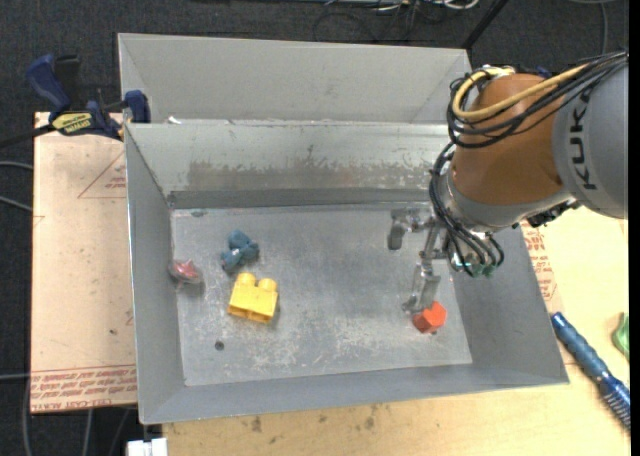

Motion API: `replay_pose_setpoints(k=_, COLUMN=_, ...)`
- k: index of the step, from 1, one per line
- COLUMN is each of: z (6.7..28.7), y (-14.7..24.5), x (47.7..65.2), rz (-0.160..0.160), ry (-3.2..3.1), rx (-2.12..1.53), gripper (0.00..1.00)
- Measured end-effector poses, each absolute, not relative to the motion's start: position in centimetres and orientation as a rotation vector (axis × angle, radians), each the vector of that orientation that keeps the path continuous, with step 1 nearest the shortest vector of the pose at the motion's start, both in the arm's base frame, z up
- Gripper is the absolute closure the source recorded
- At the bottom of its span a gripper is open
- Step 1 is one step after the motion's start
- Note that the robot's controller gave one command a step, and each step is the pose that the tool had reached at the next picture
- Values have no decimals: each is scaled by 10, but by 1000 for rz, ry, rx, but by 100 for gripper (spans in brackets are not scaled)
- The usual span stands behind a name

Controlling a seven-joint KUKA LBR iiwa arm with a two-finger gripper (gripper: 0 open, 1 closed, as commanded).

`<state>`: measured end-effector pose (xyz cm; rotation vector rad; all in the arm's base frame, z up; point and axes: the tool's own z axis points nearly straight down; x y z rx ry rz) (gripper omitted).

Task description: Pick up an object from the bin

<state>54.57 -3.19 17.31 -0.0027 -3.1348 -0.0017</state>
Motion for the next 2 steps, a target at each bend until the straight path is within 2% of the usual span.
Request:
replay_pose_setpoints(k=1, z=126, y=-105, x=515, rz=-2, ry=-2832, rx=1357, gripper=0)
replay_pose_setpoints(k=2, z=68, y=-89, x=539, rz=-5, ry=-2716, rx=1577, gripper=0)
